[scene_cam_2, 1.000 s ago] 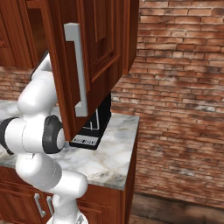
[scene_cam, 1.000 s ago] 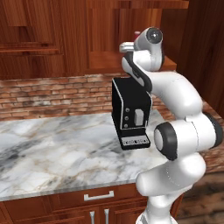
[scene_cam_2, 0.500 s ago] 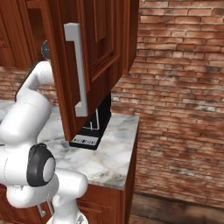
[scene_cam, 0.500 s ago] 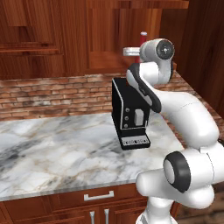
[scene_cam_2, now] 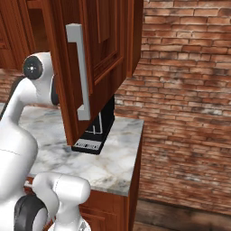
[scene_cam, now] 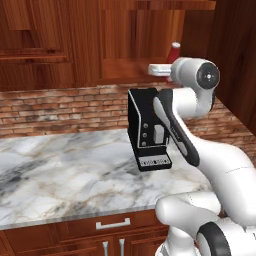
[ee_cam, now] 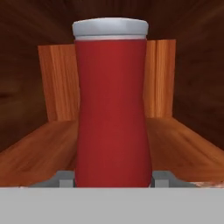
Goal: Take 2 condiments from the cabinet and move them on the counter near the stove.Make sure the condiments are lined up with each other, next to each other.
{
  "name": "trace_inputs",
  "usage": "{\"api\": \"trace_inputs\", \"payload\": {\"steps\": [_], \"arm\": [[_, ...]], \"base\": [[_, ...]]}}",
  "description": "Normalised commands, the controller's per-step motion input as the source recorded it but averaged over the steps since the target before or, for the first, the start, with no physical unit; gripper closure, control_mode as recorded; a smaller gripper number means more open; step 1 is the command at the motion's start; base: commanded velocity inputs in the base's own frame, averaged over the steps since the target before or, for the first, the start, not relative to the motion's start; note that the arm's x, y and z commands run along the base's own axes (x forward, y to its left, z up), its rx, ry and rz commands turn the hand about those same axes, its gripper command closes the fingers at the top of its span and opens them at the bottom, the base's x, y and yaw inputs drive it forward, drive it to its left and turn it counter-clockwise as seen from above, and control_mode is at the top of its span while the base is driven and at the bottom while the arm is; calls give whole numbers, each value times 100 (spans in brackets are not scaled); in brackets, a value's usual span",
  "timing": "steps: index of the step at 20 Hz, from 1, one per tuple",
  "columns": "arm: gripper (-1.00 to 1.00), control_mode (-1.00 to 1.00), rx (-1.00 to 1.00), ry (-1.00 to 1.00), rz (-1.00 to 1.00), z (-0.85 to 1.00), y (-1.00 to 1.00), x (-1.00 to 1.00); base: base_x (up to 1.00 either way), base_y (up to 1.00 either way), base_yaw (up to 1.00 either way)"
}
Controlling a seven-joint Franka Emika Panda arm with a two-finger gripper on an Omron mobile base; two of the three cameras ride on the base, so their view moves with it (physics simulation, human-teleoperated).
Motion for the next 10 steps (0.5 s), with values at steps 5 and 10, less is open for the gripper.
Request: {"api": "trace_inputs", "payload": {"steps": [5, 10], "arm": [[100, -100, 0, 4, 1, 17, 0, -93], [100, -100, 0, 1, 8, 0, 0, -75]], "base": [[0, 0, 0], [0, 0, 0]]}}
